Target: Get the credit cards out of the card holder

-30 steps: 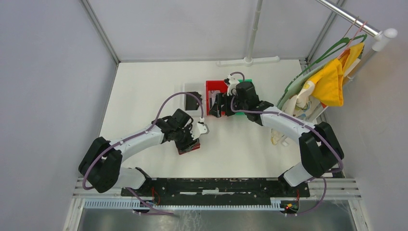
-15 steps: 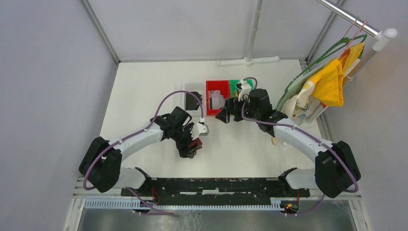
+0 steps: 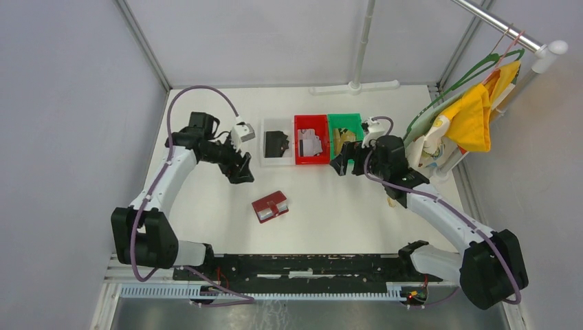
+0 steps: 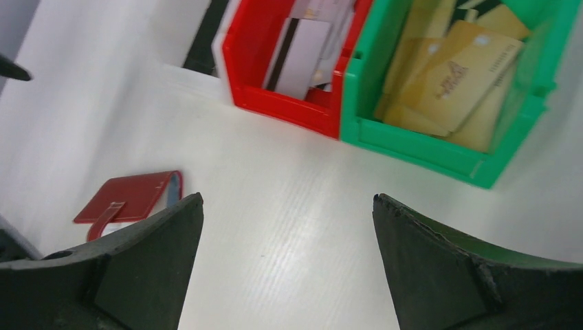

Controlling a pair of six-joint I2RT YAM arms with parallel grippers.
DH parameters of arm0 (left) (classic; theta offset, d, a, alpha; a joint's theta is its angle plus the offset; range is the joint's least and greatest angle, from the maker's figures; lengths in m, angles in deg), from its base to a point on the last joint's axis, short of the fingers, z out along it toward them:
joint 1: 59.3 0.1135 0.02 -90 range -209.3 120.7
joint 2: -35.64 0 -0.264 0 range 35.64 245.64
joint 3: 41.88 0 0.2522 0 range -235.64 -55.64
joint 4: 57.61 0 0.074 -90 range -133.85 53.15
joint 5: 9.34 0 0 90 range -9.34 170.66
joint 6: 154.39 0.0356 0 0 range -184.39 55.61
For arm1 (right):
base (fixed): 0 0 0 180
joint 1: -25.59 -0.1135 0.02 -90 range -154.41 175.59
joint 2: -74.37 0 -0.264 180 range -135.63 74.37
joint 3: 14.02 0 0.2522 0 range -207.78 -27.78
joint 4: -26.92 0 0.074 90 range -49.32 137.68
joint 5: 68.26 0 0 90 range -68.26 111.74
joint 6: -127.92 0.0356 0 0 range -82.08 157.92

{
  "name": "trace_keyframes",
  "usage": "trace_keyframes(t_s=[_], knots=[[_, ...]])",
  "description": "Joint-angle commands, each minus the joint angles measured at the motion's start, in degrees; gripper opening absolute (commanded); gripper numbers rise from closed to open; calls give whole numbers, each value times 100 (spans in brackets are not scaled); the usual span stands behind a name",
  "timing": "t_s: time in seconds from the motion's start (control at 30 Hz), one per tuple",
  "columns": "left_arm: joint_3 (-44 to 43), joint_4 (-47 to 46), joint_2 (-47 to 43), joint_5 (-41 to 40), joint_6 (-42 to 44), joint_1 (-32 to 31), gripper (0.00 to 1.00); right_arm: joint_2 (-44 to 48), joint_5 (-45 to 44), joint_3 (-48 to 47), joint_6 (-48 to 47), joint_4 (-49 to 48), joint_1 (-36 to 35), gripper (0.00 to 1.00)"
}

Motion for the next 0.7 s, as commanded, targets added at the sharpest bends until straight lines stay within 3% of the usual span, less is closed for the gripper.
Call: trace_keyframes(t_s=[0.0,0.17,0.2,0.23,0.4,0.5,0.67], knots=[[-147,733,-47,374,740,606,87,445,-836,275,-323,25,125,98],[37,7,218,385,287,1624,87,911,-2087,867,-709,-109,144,98],[143,-271,267,378,111,1766,97,1082,-2432,1079,-802,-350,140,98],[288,-634,288,340,-62,1871,99,1322,-2904,1393,-903,-605,140,98],[1547,-3205,98,-212,-1285,2027,100,2332,-4860,3158,-1656,-2829,146,98],[2080,-4439,45,-381,-1827,2028,100,2086,-6028,3604,-1977,-3682,162,98],[3063,-6919,43,-899,-2985,2029,100,991,-6679,3950,-2620,-5278,346,98]])
